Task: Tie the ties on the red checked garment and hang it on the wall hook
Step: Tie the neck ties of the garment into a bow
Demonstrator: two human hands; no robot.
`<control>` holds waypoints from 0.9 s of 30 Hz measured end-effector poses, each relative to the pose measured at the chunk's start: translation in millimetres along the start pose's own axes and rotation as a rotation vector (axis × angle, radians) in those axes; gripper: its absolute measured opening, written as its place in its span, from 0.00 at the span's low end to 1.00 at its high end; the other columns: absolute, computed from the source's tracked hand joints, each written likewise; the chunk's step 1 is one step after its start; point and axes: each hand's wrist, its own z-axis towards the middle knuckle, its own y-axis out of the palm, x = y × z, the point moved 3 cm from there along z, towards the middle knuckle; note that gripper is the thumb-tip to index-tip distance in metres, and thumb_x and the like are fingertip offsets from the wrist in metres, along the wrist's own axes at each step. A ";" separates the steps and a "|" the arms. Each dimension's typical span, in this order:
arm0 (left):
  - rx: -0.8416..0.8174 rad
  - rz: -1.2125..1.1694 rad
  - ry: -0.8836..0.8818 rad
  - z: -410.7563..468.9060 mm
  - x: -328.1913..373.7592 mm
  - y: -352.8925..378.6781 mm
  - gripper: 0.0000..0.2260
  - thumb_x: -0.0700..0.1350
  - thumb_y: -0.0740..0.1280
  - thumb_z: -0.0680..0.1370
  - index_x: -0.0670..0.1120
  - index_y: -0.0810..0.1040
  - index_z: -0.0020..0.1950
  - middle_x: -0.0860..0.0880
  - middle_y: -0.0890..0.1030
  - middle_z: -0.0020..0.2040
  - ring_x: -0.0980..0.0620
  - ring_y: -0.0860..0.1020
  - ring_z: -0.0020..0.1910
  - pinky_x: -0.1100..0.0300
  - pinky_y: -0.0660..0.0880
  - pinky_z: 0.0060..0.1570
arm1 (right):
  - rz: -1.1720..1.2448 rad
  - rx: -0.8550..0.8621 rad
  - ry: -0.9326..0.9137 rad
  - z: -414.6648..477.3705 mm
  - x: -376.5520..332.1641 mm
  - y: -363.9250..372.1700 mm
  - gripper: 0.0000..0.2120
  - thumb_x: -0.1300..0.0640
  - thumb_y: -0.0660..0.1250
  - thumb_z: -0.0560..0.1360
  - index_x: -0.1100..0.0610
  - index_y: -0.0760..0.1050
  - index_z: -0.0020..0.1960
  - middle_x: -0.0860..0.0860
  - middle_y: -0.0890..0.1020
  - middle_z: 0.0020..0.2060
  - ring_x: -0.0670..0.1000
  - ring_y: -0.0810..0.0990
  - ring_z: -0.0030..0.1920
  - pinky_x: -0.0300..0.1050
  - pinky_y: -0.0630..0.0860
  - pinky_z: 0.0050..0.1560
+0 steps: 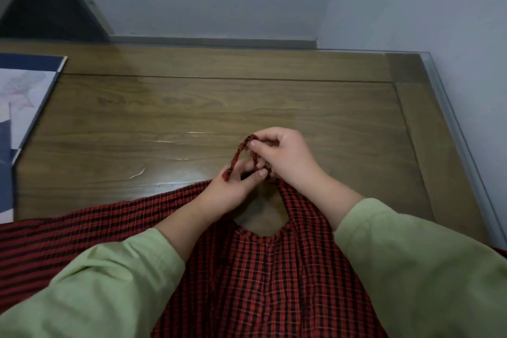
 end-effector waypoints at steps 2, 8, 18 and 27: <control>0.023 -0.048 -0.007 -0.5 -2.0 1.6 0.10 0.40 0.63 0.80 0.50 0.79 0.43 0.60 0.79 0.31 0.66 0.75 0.34 0.68 0.69 0.40 | 0.031 0.009 -0.012 4.2 2.1 -1.5 0.02 0.58 0.71 0.75 0.53 0.81 0.47 0.50 0.81 0.33 0.41 0.76 0.27 0.36 0.73 0.26; 0.102 -0.124 -0.052 0.9 -10.8 -0.7 0.15 0.45 0.62 0.81 0.45 0.72 0.34 0.49 0.72 0.31 0.58 0.69 0.31 0.65 0.65 0.32 | -0.257 -0.065 -0.050 1.3 25.5 -6.4 0.15 0.49 0.59 0.81 0.54 0.81 0.54 0.49 0.85 0.43 0.49 0.84 0.47 0.52 0.80 0.52; 0.082 -0.201 -0.101 1.9 -11.9 1.0 0.14 0.44 0.64 0.80 0.46 0.77 0.34 0.59 0.78 0.29 0.66 0.73 0.31 0.73 0.67 0.33 | -0.524 0.102 -0.296 -19.7 21.8 -18.3 0.10 0.51 0.68 0.74 0.48 0.80 0.55 0.41 0.72 0.31 0.48 0.74 0.41 0.49 0.73 0.56; 0.069 -0.326 -0.103 5.2 8.3 -6.6 0.06 0.36 0.65 0.78 0.43 0.82 0.48 0.46 0.84 0.41 0.56 0.79 0.41 0.65 0.74 0.47 | -0.407 0.122 -0.288 -44.1 4.3 -7.1 0.17 0.56 0.63 0.78 0.51 0.74 0.66 0.48 0.85 0.46 0.45 0.83 0.48 0.47 0.80 0.51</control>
